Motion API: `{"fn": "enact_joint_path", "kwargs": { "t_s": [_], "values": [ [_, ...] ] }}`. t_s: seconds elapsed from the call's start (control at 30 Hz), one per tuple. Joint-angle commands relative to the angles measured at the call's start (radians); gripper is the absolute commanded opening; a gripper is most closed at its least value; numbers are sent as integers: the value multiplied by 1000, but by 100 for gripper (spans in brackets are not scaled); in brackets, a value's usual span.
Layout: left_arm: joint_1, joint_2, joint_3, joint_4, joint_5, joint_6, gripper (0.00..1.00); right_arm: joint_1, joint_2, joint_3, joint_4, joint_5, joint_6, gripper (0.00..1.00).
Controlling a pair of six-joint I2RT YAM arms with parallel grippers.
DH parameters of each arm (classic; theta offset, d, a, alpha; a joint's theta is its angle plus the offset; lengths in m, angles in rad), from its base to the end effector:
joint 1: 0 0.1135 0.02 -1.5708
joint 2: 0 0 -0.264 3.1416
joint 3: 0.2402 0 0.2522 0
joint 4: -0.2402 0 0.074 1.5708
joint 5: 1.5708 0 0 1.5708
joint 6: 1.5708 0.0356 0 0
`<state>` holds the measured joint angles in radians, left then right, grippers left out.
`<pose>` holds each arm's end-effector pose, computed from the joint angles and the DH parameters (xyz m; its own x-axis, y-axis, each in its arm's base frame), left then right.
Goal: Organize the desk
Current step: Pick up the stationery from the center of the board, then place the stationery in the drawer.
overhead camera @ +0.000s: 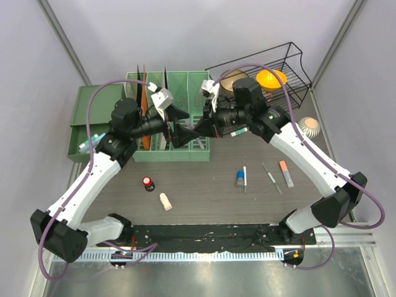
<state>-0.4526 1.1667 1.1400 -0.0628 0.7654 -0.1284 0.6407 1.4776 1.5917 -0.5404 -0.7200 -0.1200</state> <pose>0.2248 -0.1367 0.4008 -0.1996 -0.0056 -0.9799 0.9179 0.3489 -0.1889 0.2455 0.2123 0.4222 -0.2177 -0.2746 -0.9366 -0.9637 0.2125 0.1617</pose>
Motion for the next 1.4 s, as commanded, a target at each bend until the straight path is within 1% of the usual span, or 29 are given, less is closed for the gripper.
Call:
{"fn": "enact_joint_path", "kwargs": {
  "t_s": [0.0,0.1,0.13,0.17,0.23,0.27,0.43,0.47,0.5,0.57,0.67,0.73,0.8,0.83,0.9,1.0,1.03,1.1,1.13,1.2,1.23,1.27,1.33,1.37],
  "values": [
    [-5,-25,40,75,-17,-11,94,14,-59,-25,57,-18,17,1],
    [-5,-33,52,66,-28,-8,89,16,-83,-41,62,-7,13,1],
    [-5,-36,56,40,-31,-2,87,16,-89,-45,59,4,5,1],
    [-6,-39,63,26,-35,18,83,16,-97,-55,60,10,2,2],
    [-6,-48,70,11,-40,30,79,16,-118,-62,56,22,-7,1],
    [-5,-50,72,9,-38,35,76,14,-123,-67,56,24,-9,1],
    [-6,-44,75,23,8,9,67,16,-132,-76,53,16,-7,1],
    [-6,-41,76,35,15,3,61,16,-132,-79,54,11,-6,1],
    [-6,-38,76,43,24,-16,59,16,-131,-79,56,10,-6,1],
    [-5,-33,81,57,51,-33,57,16,-126,-79,56,7,-6,2],
    [-6,-12,87,58,70,-62,57,16,-120,-79,62,1,2,1],
    [-5,-2,89,87,77,-76,56,16,-117,-79,66,-6,6,2],
    [-5,5,84,107,92,-92,52,16,-112,-78,69,-6,8,2],
    [-5,11,81,113,100,-106,48,16,-112,-76,71,-6,8,2],
    [-6,16,76,129,107,-115,46,16,-109,-70,71,-7,11,2],
    [-6,16,66,144,109,-126,38,14,-103,-65,71,-10,14,2],
    [-6,14,64,144,109,-128,32,16,-102,-65,69,-10,14,2],
    [-6,11,60,146,114,-131,26,16,-100,-68,71,-10,14,3],
    [-6,10,55,152,115,-134,20,16,-100,-67,74,-10,16,3],
    [-5,8,52,152,114,-137,13,16,-99,-65,72,-6,17,6],
    [-5,7,50,152,112,-135,3,16,-97,-64,72,-1,17,8],
    [-6,4,47,153,109,-135,0,14,-97,-62,72,5,17,11],
    [-5,-1,44,152,107,-137,0,16,-96,-61,72,10,16,14],
    [-5,-1,43,152,103,-137,0,16,-96,-59,72,14,17,19]
  ]
}}
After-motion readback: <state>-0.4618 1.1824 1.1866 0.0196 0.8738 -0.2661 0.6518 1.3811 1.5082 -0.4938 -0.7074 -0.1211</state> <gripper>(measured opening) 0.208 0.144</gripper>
